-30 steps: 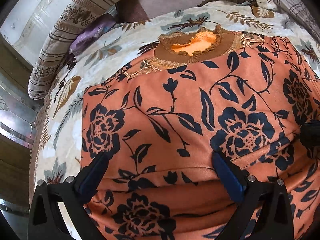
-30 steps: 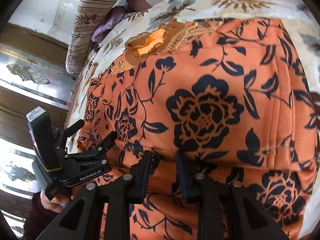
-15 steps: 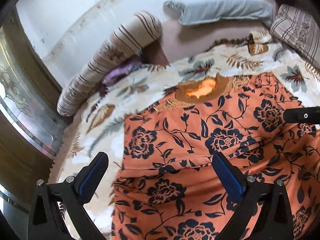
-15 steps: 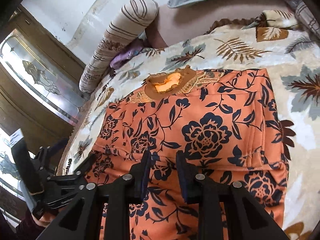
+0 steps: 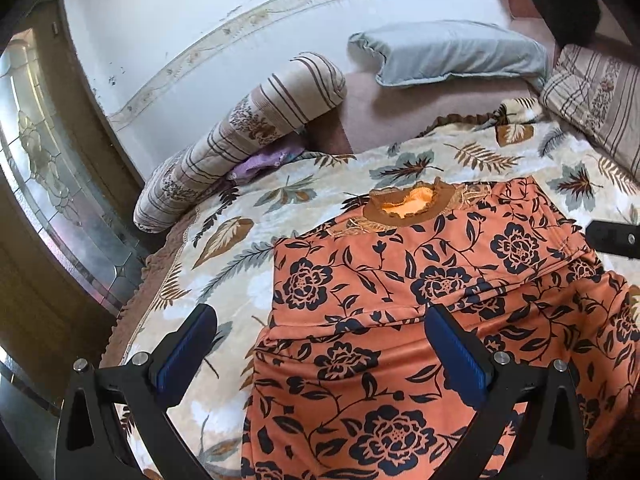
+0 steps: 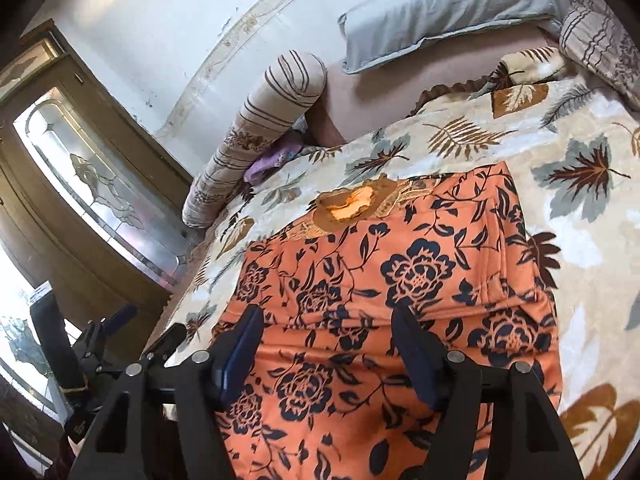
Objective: Fold small clothes
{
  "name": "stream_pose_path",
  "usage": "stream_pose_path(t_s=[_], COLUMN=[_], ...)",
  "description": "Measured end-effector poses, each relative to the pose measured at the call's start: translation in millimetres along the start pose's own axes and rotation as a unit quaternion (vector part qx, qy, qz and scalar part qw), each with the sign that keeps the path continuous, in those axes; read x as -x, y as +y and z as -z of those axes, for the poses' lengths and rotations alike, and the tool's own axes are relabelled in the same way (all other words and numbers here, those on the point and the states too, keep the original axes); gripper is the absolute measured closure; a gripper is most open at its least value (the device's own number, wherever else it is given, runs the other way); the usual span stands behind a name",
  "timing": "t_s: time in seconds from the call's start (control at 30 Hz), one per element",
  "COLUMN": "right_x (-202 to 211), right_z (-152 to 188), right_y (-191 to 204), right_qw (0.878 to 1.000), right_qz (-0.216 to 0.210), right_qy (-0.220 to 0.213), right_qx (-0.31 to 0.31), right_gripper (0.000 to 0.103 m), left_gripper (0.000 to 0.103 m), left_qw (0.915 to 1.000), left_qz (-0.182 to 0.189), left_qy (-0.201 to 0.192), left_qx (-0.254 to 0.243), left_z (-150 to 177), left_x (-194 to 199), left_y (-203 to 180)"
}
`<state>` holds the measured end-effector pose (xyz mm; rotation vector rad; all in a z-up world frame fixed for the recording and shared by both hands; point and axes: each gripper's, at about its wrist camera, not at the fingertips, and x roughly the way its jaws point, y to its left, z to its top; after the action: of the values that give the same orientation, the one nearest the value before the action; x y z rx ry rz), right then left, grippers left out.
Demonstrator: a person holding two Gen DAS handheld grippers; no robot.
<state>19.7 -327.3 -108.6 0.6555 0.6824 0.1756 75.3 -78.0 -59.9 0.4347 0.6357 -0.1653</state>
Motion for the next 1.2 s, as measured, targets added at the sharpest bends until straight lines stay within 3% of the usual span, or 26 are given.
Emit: stream_pose_path(t_s=[0.63, 1.2], right_x=[36.9, 13.0], right_z=[32.5, 51.0], right_y=[-12.1, 8.1], right_qw=[1.000, 0.999], right_qz=[0.012, 0.009], right_qy=[-0.016, 0.028], right_qx=[-0.012, 0.017], right_gripper=[0.032, 0.032], left_gripper=[0.000, 0.000], left_qw=[0.9996, 0.9976], left_qz=[0.005, -0.003], left_qy=[-0.006, 0.051], left_qx=[0.026, 0.046], left_z=[20.1, 69.2], left_x=[18.2, -9.4], left_y=[17.0, 49.3])
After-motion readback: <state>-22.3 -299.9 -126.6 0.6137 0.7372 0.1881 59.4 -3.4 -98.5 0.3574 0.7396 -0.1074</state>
